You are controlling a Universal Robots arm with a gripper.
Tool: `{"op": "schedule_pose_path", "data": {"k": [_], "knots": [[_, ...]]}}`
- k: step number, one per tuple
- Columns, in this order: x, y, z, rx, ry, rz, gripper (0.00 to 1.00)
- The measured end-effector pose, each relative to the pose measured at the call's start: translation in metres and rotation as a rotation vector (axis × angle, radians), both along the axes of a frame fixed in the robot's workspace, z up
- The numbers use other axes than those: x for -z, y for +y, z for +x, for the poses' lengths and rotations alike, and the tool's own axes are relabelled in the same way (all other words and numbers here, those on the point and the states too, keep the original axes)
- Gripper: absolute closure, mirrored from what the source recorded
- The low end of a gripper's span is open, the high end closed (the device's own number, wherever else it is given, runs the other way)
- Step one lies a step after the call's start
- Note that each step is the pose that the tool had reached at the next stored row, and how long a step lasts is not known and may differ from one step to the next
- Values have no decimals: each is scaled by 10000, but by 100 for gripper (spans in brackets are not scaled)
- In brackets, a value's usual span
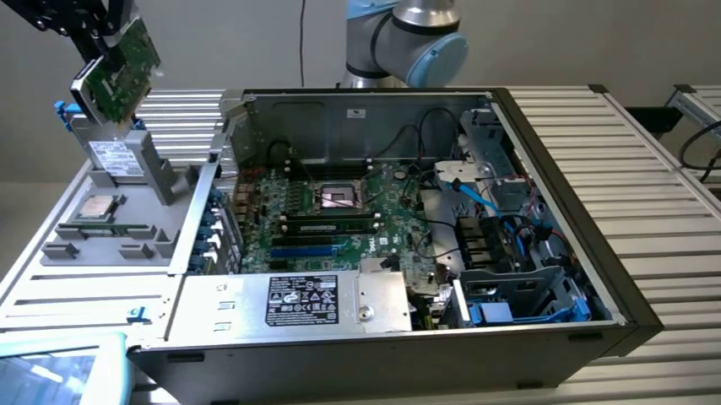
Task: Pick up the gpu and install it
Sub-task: 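Pick up the gpu and move the gpu toward the slot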
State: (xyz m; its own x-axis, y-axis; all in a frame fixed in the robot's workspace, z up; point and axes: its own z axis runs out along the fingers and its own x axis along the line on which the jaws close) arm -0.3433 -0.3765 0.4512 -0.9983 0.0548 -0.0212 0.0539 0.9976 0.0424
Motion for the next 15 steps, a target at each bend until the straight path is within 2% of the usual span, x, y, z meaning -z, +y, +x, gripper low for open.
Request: {"op": "schedule_pose_path", "data": {"k": [15], "knots": [[-38,-1,2,-2583,-4,3,73]]}}
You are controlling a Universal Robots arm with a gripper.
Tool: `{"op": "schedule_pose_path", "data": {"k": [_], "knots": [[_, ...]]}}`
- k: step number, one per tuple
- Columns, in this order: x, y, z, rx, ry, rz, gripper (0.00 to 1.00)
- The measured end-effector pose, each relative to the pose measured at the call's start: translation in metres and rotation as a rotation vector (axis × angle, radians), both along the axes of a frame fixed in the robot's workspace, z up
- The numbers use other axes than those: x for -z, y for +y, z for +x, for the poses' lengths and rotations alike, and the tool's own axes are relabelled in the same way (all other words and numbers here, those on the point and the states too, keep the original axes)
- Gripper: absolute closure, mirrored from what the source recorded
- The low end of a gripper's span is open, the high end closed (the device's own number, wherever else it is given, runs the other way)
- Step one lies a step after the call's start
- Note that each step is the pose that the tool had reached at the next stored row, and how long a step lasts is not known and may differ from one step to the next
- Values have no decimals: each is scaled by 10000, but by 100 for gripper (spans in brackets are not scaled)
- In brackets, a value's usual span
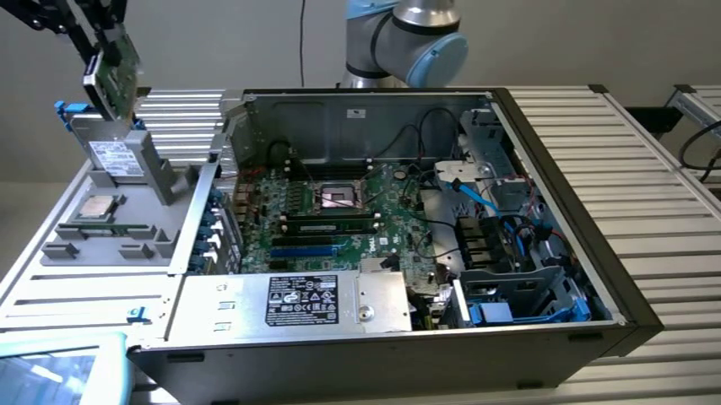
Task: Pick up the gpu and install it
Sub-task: 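Pick up the gpu and move the gpu toward the slot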
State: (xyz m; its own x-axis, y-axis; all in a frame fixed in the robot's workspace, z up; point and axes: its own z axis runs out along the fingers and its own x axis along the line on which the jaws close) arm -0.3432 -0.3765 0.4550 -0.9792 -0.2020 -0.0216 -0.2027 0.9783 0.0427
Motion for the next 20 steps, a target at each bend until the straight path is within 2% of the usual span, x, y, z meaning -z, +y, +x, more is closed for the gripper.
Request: {"op": "schedule_pose_path", "data": {"k": [20], "knots": [[-12,0,0,-3640,1,-1,73]]}}
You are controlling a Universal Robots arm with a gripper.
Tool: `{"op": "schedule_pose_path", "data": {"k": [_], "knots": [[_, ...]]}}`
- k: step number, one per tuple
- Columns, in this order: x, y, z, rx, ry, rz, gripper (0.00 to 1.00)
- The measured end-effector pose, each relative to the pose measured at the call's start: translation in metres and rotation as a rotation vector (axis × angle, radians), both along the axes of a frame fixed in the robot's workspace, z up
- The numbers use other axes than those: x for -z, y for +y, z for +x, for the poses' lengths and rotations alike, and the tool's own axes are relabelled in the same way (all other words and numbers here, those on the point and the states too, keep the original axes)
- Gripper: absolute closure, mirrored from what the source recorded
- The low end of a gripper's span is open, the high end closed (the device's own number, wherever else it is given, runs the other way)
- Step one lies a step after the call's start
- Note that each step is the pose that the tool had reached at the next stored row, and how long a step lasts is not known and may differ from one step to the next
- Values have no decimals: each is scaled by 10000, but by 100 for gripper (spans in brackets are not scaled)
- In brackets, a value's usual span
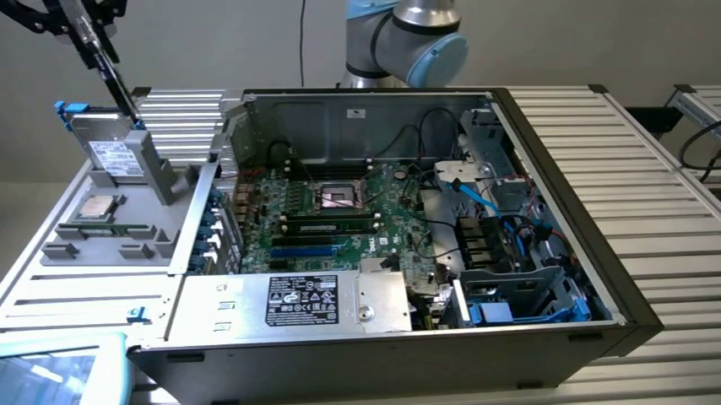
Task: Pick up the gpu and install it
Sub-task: 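Pick up the gpu and move the gpu toward the slot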
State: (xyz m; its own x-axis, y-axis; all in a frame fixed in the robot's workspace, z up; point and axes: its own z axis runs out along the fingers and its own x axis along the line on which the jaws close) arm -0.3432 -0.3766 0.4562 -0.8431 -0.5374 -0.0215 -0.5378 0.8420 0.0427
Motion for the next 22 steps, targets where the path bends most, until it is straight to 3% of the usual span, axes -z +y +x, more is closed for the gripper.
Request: {"op": "schedule_pose_path", "data": {"k": [22], "knots": [[0,0,0,-3988,-3,0,73]]}}
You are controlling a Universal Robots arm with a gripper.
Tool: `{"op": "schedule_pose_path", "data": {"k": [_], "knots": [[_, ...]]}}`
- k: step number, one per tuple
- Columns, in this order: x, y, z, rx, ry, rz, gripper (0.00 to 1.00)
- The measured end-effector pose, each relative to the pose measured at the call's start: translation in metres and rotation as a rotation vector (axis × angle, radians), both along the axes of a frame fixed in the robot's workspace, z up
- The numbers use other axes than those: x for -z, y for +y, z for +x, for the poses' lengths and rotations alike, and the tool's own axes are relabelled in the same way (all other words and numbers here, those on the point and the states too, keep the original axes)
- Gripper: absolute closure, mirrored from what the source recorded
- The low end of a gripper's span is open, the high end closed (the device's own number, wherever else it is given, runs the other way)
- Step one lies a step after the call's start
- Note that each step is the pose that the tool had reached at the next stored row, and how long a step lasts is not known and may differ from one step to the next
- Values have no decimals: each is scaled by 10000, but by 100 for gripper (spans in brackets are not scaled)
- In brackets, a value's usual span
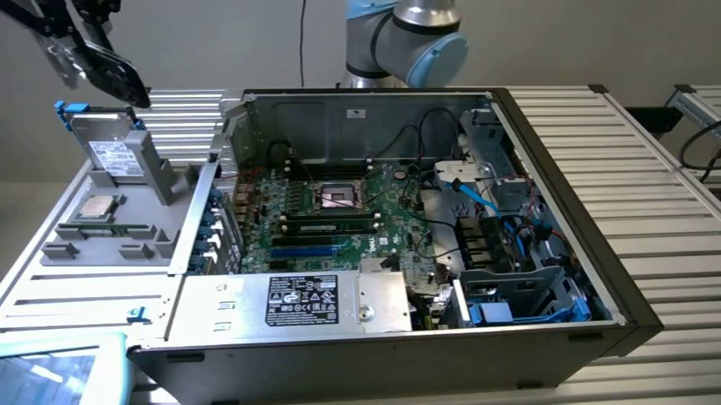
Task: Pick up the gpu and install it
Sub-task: 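Pick up the gpu and move the gpu toward the slot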
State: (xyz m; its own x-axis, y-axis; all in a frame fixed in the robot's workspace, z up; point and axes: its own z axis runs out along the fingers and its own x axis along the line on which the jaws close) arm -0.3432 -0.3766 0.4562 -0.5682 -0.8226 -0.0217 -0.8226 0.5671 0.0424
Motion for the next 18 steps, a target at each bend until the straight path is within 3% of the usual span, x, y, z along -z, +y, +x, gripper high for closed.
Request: {"op": "schedule_pose_path", "data": {"k": [11,18], "knots": [[0,-1,1,-2008,-14,-1,73],[0,0,0,-3274,-90,-8,73]]}}
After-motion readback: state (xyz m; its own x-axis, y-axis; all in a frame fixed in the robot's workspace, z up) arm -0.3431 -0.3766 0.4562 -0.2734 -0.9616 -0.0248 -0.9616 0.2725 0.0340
